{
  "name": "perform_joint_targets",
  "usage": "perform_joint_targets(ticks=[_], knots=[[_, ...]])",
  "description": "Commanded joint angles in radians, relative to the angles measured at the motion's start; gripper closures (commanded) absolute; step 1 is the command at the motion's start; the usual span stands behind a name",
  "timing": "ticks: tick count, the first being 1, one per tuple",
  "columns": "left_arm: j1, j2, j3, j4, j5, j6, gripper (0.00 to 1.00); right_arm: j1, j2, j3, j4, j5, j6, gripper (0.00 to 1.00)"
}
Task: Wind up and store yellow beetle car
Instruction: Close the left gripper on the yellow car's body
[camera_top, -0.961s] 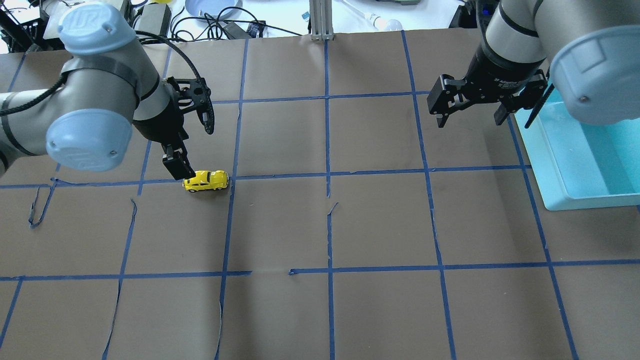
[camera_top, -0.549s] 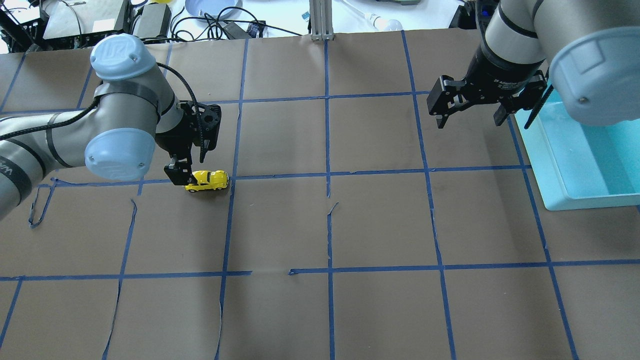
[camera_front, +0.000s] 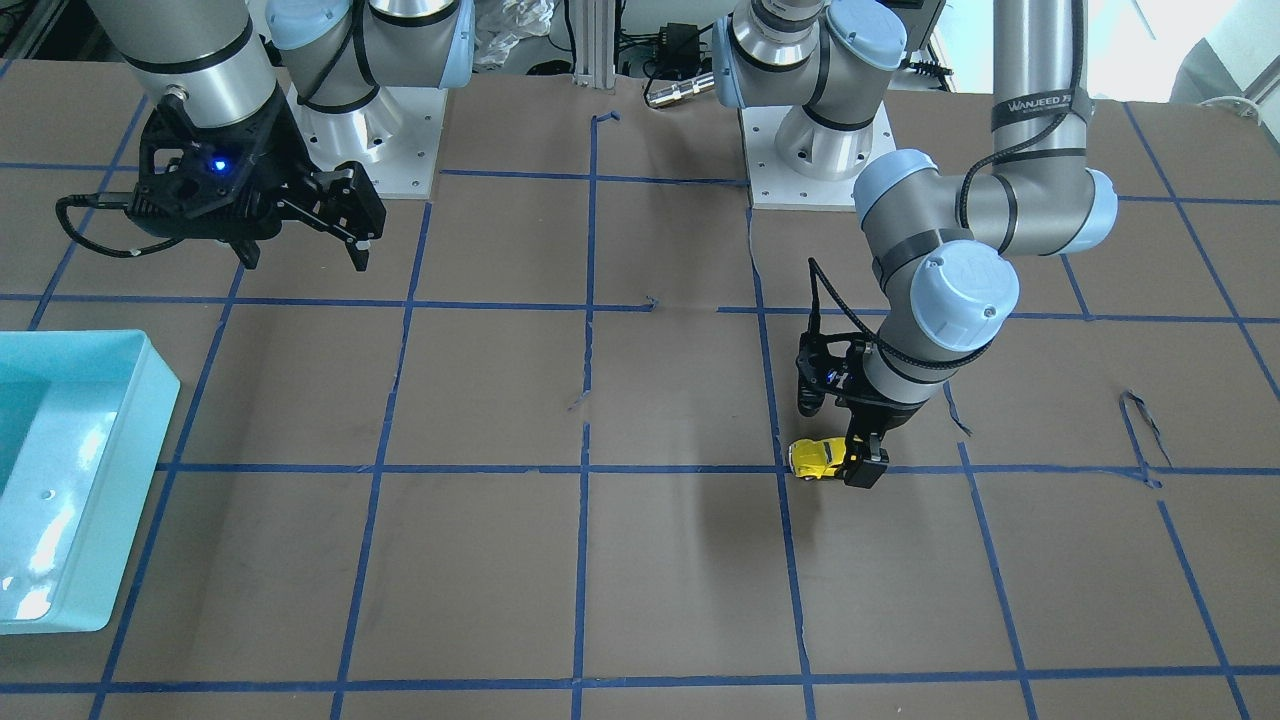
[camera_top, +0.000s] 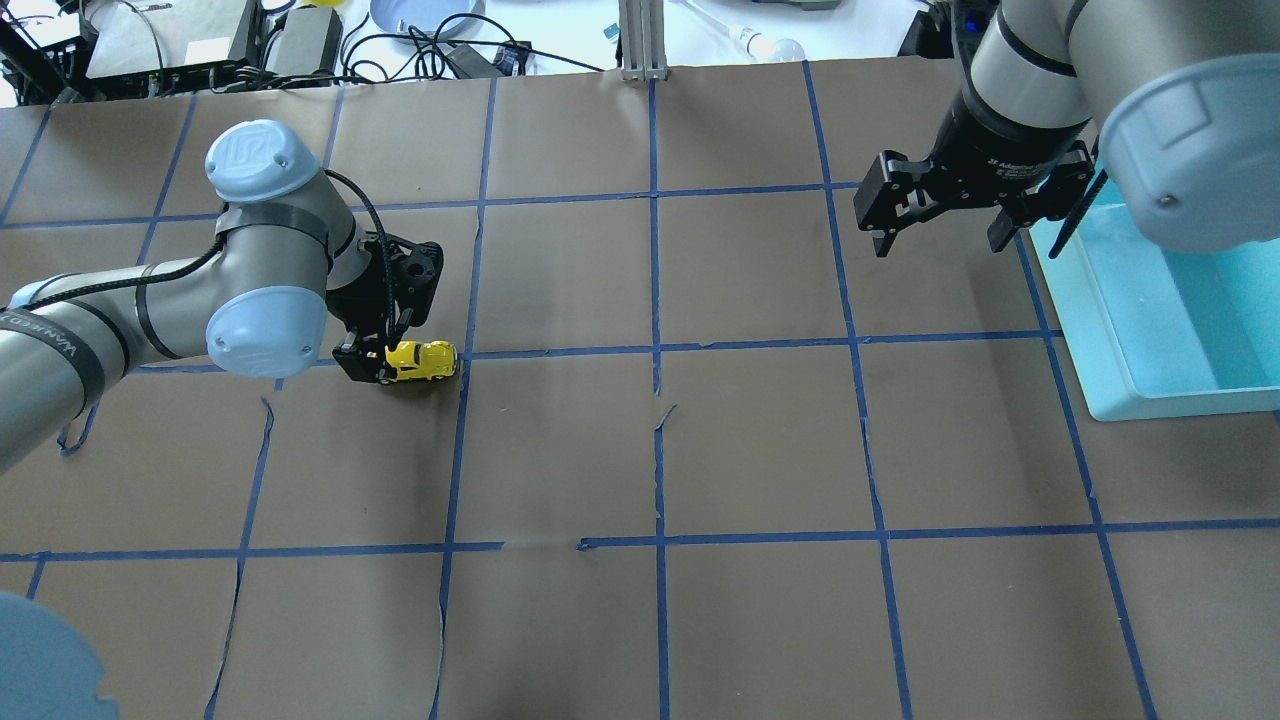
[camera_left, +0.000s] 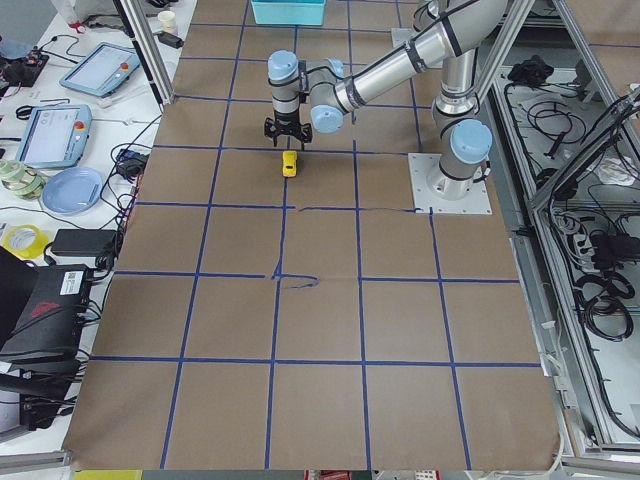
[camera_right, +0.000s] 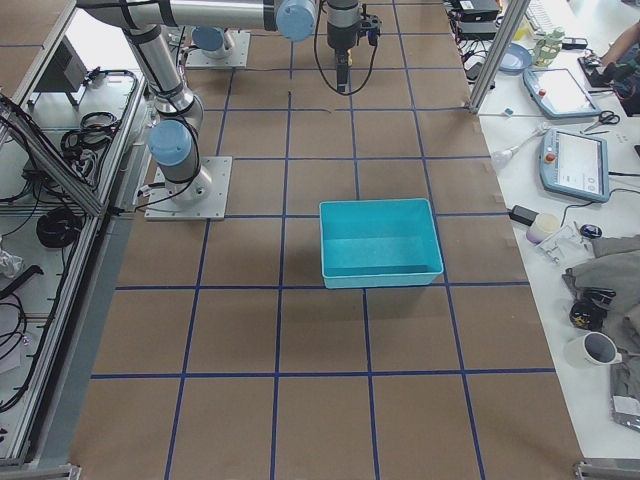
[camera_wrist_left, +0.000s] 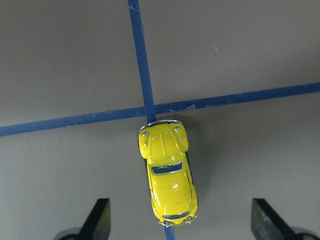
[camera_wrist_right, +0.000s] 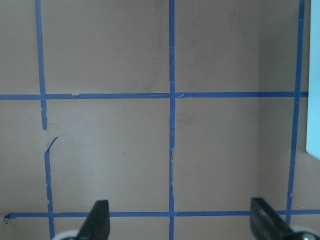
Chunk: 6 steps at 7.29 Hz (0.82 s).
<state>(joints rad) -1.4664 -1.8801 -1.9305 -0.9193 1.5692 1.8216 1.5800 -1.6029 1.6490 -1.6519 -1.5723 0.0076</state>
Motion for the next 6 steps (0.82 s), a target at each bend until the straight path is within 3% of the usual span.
perform_joint_targets(ticks=[1, 6], knots=[[0.0, -0.022, -0.002, 0.016, -0.014, -0.074, 0.04, 0.0, 0.001, 0.0, 0.001, 0.0, 0.002, 0.0], [0.003, -0.036, -0.027, 0.081, -0.005, -0.159, 0.04, 0.0, 0.0, 0.006, 0.0, 0.0, 0.002, 0.0]])
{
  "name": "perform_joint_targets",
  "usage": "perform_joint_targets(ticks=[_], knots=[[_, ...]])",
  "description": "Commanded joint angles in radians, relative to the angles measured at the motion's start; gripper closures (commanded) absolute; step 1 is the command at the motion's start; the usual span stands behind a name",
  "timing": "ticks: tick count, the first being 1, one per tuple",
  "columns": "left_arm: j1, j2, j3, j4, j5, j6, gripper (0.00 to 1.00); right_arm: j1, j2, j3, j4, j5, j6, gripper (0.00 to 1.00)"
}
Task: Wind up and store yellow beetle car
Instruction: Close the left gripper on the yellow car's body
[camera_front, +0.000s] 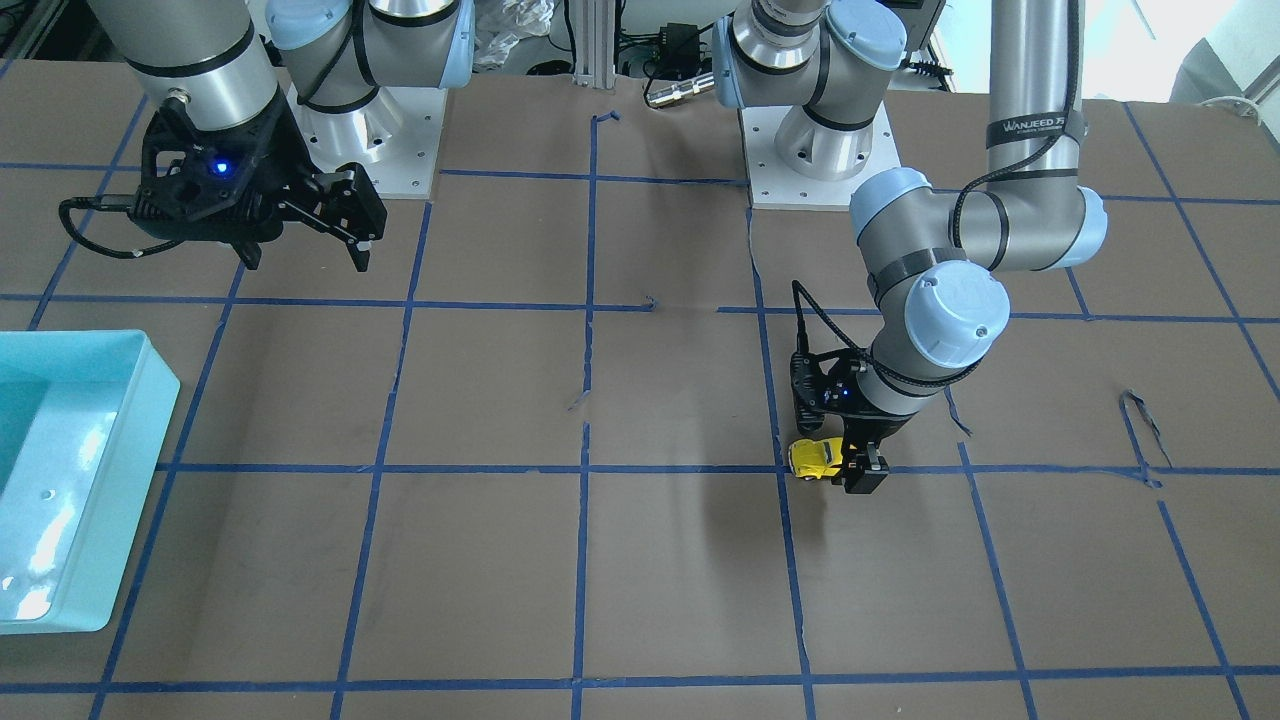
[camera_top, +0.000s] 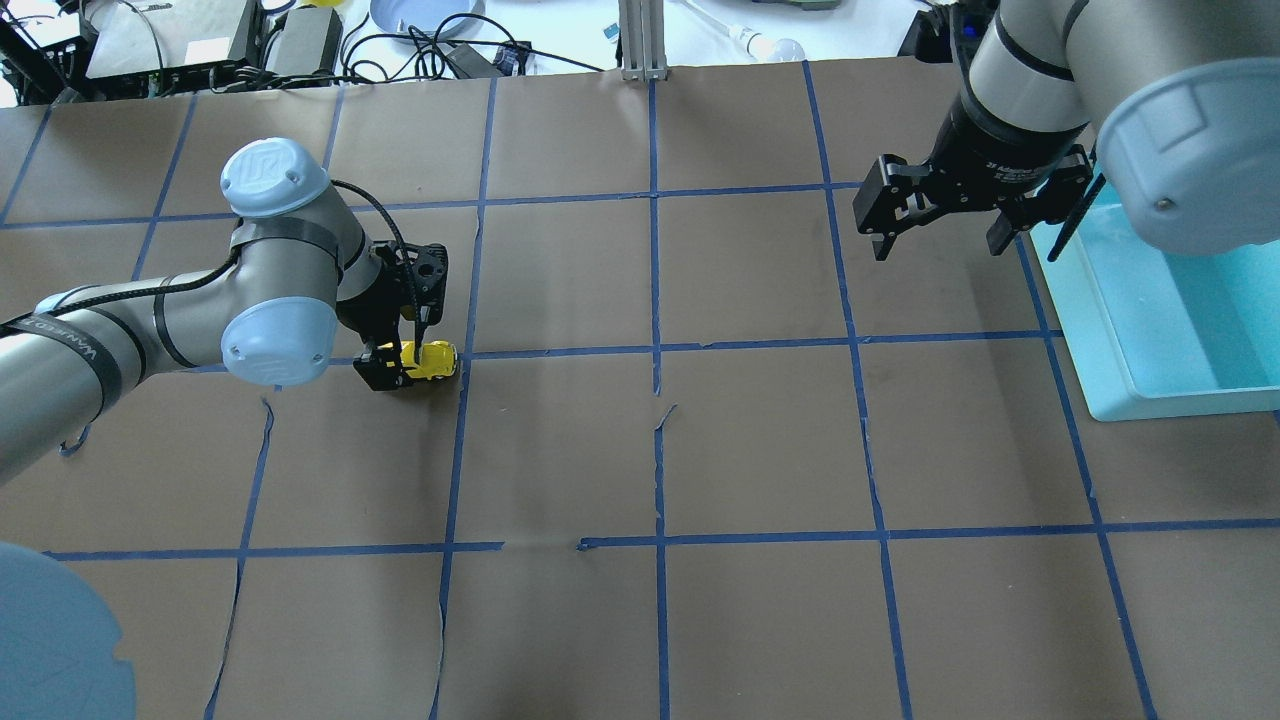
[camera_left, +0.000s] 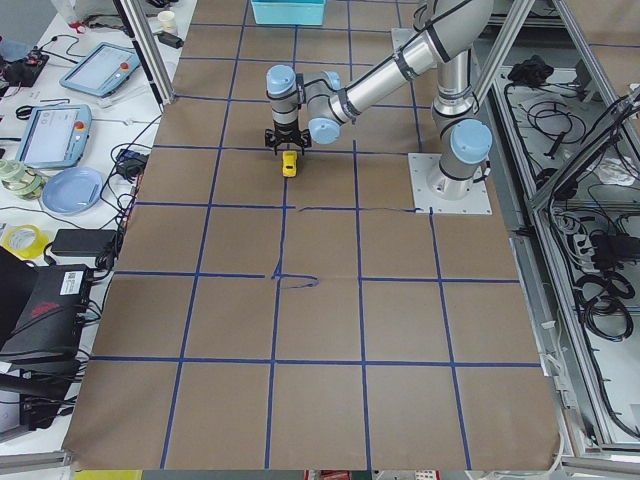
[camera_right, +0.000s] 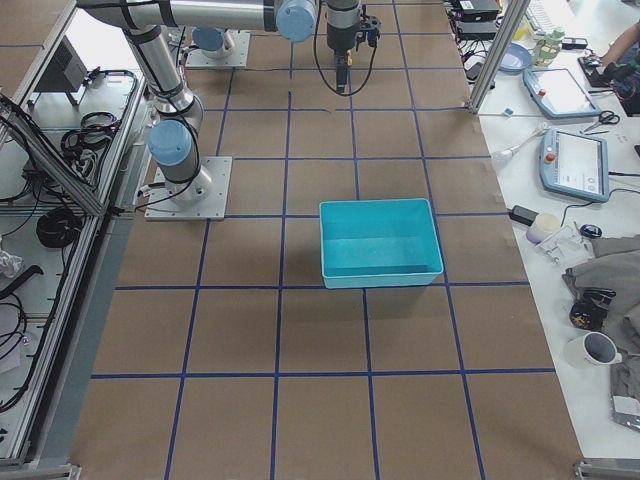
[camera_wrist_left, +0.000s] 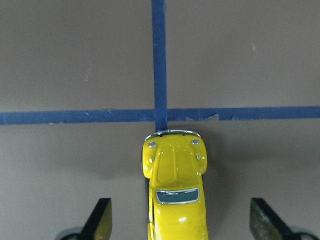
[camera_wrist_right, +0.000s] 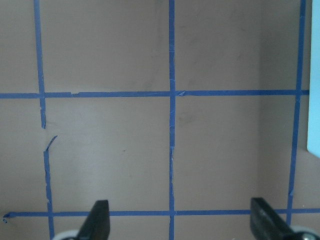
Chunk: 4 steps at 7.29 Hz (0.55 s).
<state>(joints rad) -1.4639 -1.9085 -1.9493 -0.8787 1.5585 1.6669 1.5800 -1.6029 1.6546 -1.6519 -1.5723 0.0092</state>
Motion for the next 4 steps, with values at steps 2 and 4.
perform_joint_targets(ticks=[2, 4], knots=[[0.025, -0.032, -0.035, 0.095, 0.005, -0.003, 0.06, 0.0, 0.0, 0.002, 0.0, 0.002, 0.002, 0.0], [0.03, -0.043, -0.042, 0.098, -0.001, -0.006, 0.09, 0.0, 0.0, 0.002, 0.0, 0.002, 0.0, 0.0]])
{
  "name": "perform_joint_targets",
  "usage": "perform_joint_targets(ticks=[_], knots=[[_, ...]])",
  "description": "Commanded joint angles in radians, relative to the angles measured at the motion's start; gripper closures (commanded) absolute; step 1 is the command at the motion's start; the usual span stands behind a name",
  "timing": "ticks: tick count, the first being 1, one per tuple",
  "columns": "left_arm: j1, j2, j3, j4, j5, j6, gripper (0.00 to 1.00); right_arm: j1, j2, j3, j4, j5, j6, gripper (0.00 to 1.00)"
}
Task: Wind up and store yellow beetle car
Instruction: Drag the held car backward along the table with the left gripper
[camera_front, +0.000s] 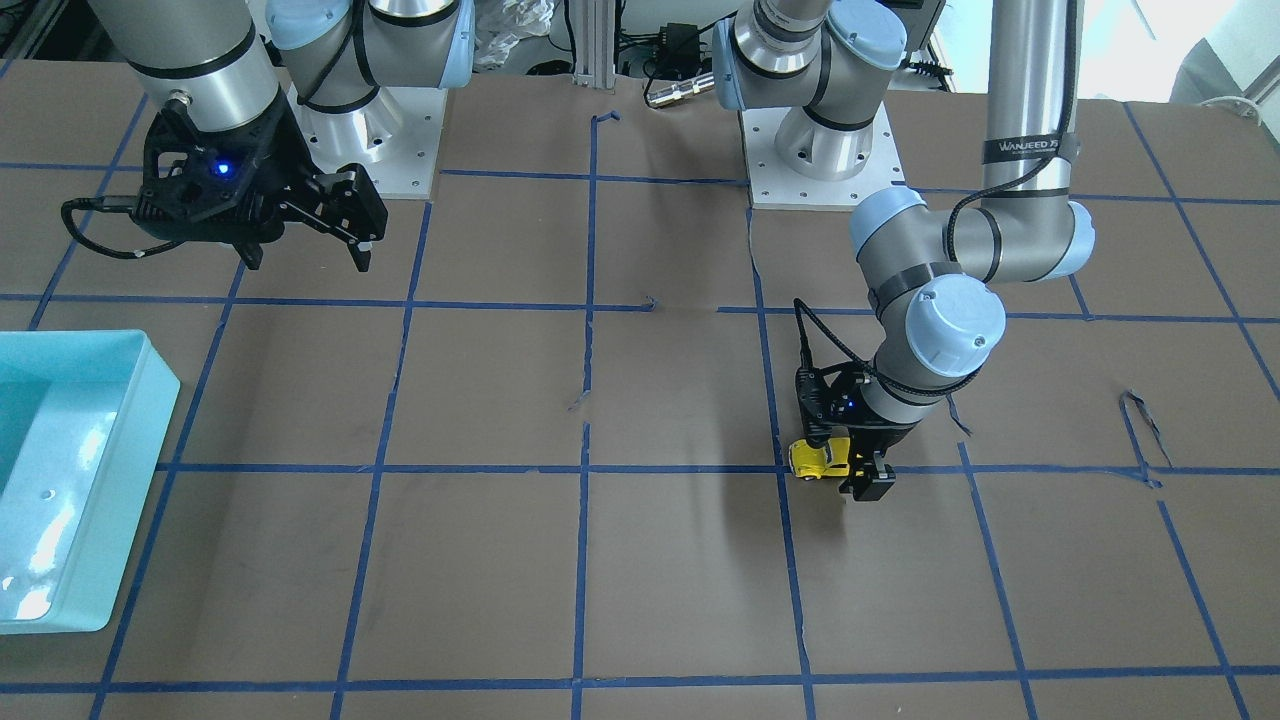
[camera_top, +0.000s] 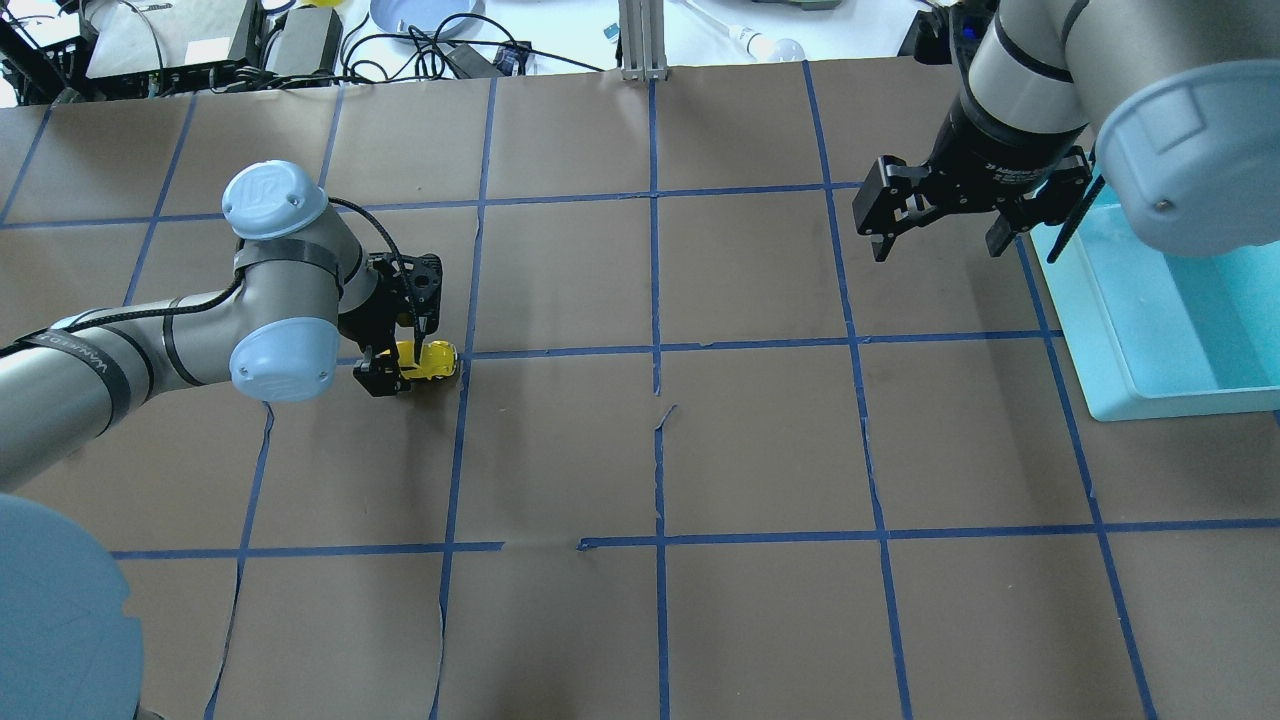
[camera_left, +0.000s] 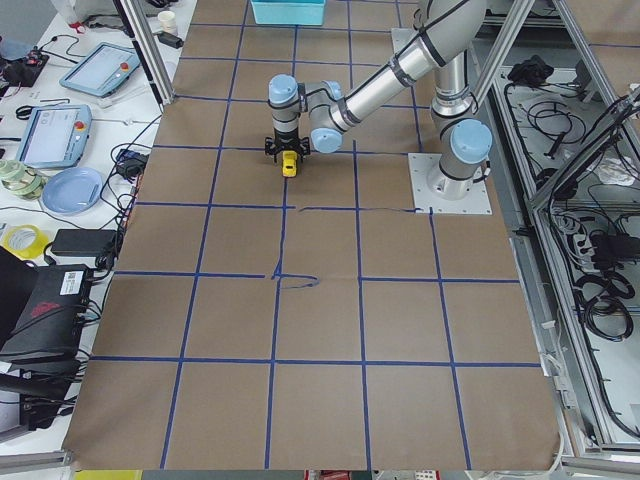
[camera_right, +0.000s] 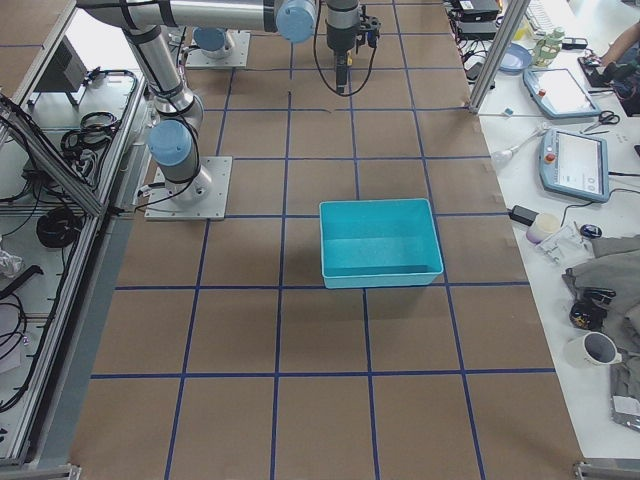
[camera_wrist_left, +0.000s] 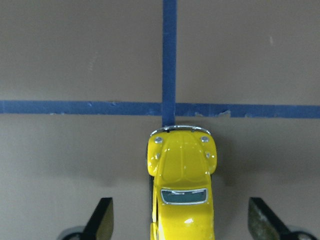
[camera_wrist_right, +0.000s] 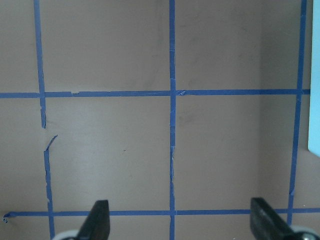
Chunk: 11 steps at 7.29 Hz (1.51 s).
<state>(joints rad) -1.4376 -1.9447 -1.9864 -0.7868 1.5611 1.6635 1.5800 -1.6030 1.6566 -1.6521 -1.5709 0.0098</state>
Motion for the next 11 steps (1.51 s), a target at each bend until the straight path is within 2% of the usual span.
perform_joint_targets(ticks=[1, 6, 8, 10, 11], knots=[[0.003, -0.007, 0.0, 0.0, -0.003, -0.002, 0.23, 0.0, 0.0, 0.0, 0.0, 0.0, -0.001, 0.0], [-0.003, 0.006, -0.017, -0.006, -0.009, -0.031, 0.26, 0.0, 0.0, 0.0, -0.002, 0.002, 0.001, 0.0], [0.003, 0.0, -0.011, -0.005, -0.009, -0.04, 0.36, 0.0, 0.0, 0.0, -0.002, 0.0, -0.001, 0.0], [0.005, 0.004, -0.009, -0.005, -0.009, -0.03, 0.58, 0.0, 0.0, 0.0, -0.002, 0.0, -0.001, 0.0], [0.02, 0.004, -0.009, -0.002, -0.001, -0.022, 0.59, 0.0, 0.0, 0.0, -0.002, 0.0, -0.001, 0.0]])
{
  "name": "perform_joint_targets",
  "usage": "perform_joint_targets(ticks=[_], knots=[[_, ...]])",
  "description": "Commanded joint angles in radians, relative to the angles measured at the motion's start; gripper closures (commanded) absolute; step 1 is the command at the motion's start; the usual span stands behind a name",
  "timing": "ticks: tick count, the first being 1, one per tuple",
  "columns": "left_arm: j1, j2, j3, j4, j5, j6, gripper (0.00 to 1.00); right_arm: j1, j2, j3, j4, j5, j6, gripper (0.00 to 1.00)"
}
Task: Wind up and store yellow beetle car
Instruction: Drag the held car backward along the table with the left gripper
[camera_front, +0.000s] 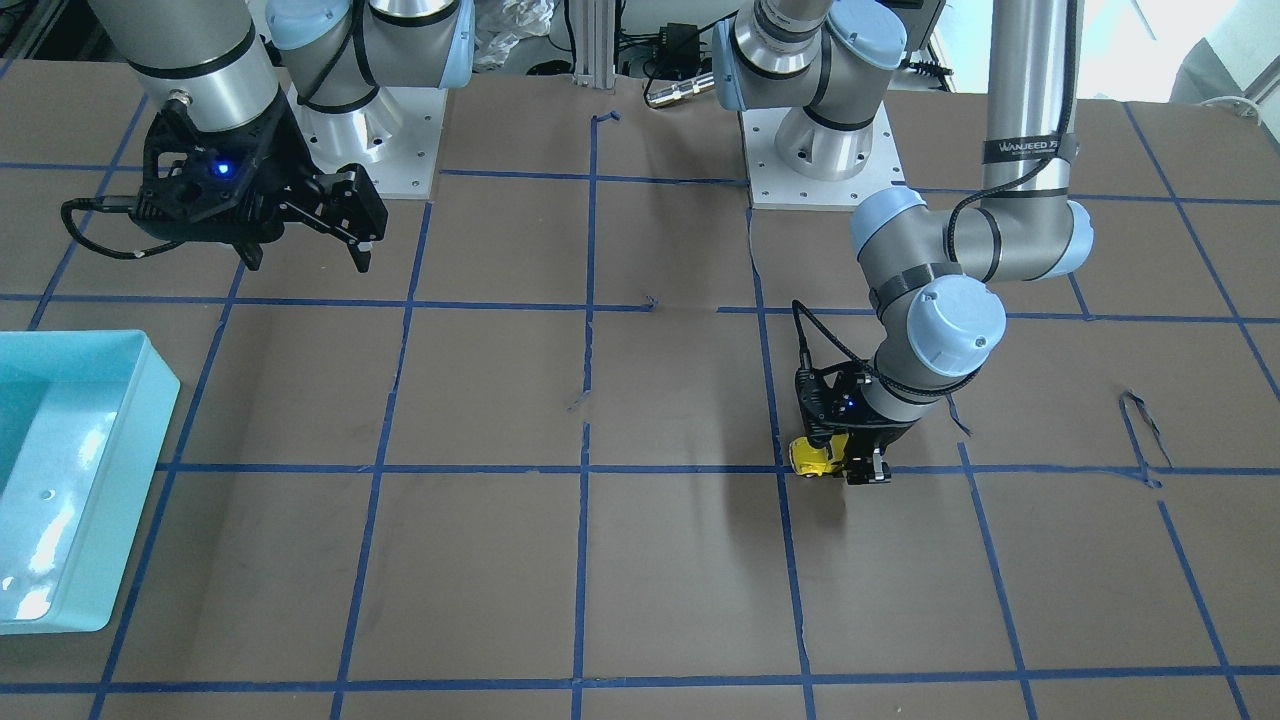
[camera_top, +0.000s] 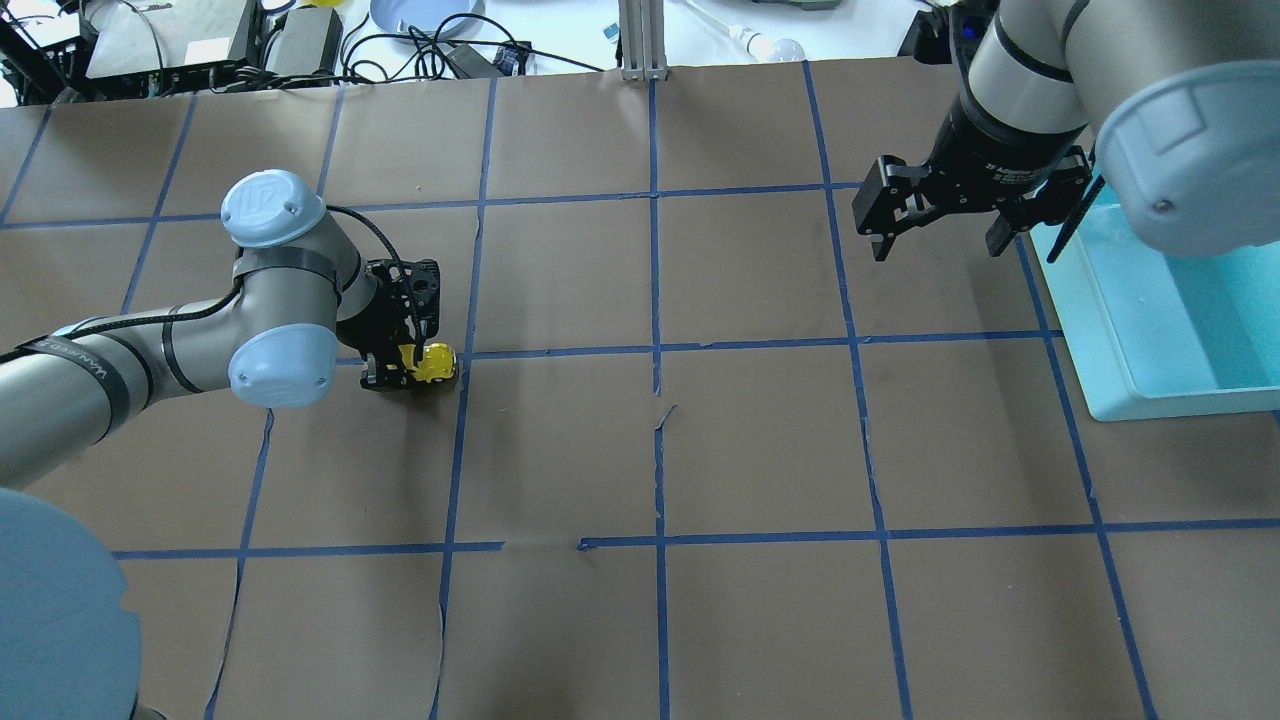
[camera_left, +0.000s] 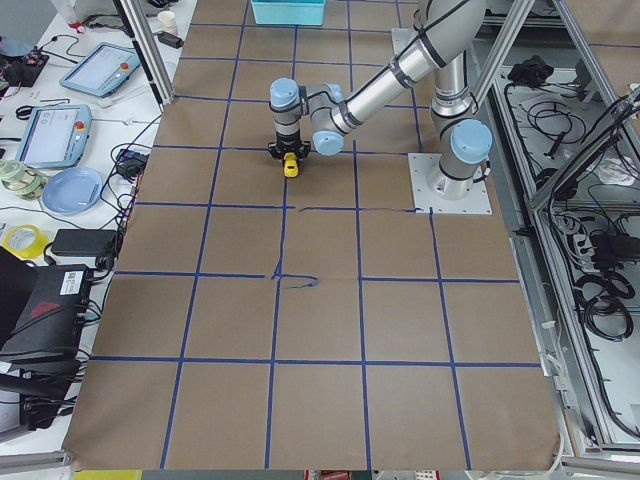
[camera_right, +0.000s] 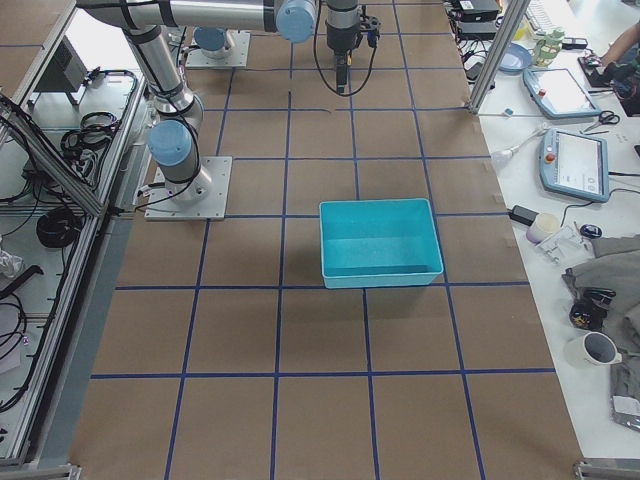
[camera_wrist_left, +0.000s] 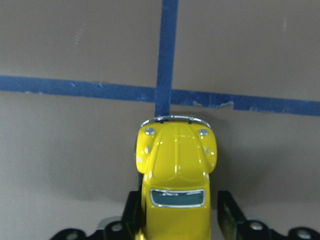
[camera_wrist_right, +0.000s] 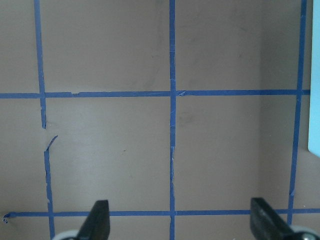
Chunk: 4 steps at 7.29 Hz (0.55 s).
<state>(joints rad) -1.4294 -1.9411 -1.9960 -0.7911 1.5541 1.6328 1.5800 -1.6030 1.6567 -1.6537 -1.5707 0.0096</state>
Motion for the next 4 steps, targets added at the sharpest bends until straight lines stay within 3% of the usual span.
perform_joint_targets(ticks=[1, 4], knots=[[0.055, -0.004, -0.003, 0.004, 0.003, 0.034, 0.59, 0.0, 0.0, 0.0, 0.0, 0.0, -0.002, 0.0], [0.107, -0.004, -0.003, 0.013, 0.01, 0.122, 0.59, 0.0, 0.0, 0.0, 0.0, 0.004, -0.01, 0.0]])
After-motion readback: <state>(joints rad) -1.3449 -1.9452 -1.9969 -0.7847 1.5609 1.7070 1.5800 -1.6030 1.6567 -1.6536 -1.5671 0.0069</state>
